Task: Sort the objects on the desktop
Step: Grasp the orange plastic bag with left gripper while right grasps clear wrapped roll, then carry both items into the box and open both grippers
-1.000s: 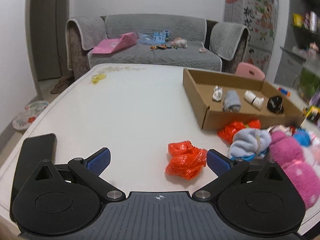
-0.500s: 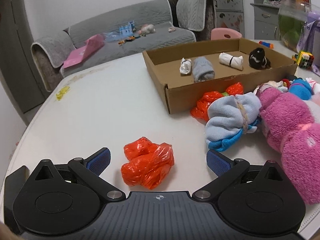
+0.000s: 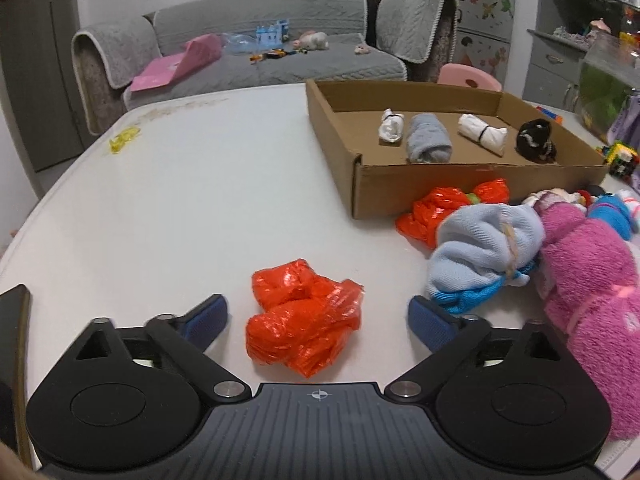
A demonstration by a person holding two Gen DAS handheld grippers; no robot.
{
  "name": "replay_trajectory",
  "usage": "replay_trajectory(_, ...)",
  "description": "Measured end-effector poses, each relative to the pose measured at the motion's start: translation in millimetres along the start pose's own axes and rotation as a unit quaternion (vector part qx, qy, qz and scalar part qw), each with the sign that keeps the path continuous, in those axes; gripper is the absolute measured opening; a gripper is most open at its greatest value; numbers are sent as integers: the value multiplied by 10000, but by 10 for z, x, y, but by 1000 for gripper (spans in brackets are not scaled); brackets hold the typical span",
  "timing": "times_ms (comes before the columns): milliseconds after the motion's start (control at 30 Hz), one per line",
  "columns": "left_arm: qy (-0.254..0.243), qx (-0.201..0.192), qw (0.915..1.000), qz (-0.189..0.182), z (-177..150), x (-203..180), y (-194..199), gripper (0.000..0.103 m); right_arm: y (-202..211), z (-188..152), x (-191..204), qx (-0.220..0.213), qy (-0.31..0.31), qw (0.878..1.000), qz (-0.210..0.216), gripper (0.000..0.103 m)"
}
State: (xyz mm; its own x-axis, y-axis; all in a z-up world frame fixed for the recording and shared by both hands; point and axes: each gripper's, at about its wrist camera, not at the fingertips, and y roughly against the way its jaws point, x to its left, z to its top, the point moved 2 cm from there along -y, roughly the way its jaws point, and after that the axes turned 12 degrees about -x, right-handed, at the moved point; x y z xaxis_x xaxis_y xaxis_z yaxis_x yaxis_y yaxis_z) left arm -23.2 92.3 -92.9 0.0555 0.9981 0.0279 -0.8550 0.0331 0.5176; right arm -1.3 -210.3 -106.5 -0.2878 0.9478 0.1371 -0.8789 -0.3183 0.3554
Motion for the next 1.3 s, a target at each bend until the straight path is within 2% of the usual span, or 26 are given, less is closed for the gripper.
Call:
replay_trajectory(167,33,-67,9999,-70,3,-16,76,66,52,17,-2,-71,54,10000,-13,75)
replay_trajectory(267,119,-76,9999,-39,8,17,96,56,69,23,-6,-85,59,9999,-21,75)
replay_trajectory(333,188,-75,9998,-47,9,40,106,56,89,33,-19,-116,56,9999,-25,75)
replay_trajectory(600,-61,-208,9998,44,22,-42,145,55,143,56,-47,-207,22,9998,22,74)
replay_trajectory(767,99,-461,9988,158,74,16,221,55,209,68,-82,-319,-47,9995,-5,74)
replay_trajectory(933,280,-737,9966,257,145,73,273,55,300,133,-99,-624,-117,9980,43,74)
replay_trajectory(1300,279,-857,9957,219,187,54,285,55,332,194,-139,-843,-148,9963,89,73)
